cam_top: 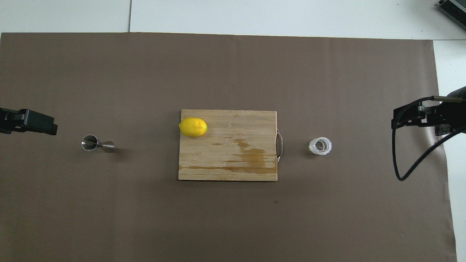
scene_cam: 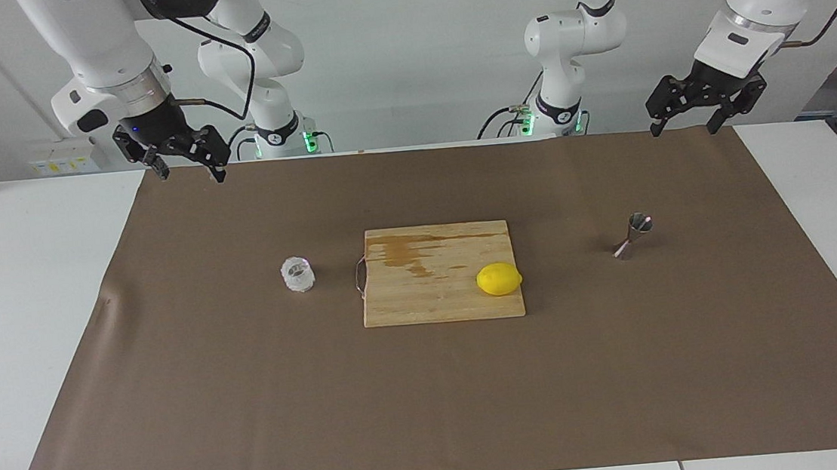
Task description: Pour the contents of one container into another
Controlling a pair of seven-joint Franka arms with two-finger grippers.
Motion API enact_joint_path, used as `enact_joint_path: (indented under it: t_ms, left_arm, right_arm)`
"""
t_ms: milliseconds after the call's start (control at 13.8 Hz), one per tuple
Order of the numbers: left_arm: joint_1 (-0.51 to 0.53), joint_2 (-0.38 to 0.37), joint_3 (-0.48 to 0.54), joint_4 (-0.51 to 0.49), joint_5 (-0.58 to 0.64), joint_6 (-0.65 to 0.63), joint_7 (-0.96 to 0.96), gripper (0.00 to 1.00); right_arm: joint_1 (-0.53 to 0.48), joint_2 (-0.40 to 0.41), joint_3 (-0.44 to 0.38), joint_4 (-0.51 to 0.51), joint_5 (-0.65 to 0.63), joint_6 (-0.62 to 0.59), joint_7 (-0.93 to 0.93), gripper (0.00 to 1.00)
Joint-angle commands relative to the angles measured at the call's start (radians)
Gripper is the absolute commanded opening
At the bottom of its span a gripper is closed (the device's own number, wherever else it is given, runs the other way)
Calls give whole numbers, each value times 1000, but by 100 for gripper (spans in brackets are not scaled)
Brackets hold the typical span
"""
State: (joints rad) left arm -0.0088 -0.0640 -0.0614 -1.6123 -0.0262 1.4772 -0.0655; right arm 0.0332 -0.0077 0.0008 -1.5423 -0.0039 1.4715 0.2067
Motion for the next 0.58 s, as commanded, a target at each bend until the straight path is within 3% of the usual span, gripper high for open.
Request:
enact_joint_path:
  t_ms: [0,217,506]
  left_arm:
    - [1,-95,2,-168,-8,90,-83,100]
    - [3,-122,3,-245,-12,170,-201,100]
    - [7,-90,6,-276,-21,221,-469,100]
  right_arm:
    - [-15,-8,7,1,22,-13,2,100]
    - [-16,-8,7,1,22,-13,2,100]
    - [-16,-8,7,1,22,-13,2,100]
